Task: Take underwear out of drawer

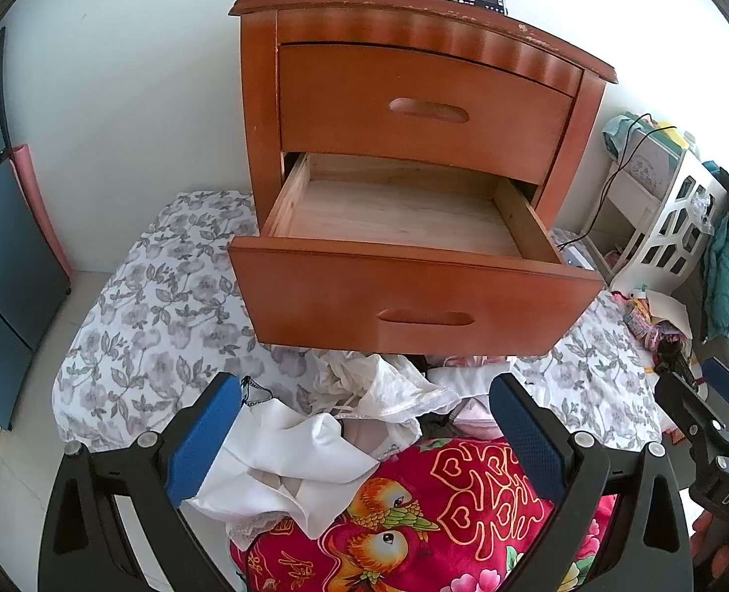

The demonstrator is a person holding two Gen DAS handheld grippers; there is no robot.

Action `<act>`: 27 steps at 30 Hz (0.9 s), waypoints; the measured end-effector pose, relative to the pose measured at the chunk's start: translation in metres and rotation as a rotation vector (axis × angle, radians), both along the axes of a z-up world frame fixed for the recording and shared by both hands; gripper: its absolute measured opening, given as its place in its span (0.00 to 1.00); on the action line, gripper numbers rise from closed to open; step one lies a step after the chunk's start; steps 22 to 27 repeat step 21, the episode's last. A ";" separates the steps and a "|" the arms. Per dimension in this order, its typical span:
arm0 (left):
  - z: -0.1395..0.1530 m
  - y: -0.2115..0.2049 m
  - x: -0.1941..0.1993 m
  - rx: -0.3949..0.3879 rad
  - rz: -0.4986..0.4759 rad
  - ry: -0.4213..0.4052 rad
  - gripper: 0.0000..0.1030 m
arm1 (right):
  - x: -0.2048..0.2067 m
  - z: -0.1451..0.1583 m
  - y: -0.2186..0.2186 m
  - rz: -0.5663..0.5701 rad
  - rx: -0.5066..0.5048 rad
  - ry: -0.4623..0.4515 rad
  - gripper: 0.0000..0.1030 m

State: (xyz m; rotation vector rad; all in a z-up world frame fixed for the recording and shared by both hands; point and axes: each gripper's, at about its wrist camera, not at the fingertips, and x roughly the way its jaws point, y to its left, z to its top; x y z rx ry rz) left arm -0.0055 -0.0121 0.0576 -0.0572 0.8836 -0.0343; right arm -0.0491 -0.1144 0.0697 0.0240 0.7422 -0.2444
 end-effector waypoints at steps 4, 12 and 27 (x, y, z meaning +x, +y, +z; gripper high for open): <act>-0.001 0.001 0.000 0.002 0.007 0.004 0.98 | 0.000 0.000 0.000 0.002 0.000 0.002 1.00; -0.003 0.004 0.000 0.002 0.027 0.015 0.98 | 0.000 -0.002 0.000 0.005 0.000 0.004 1.00; -0.001 0.003 0.000 0.007 0.027 0.005 0.98 | 0.000 -0.004 -0.002 0.008 0.002 0.010 1.00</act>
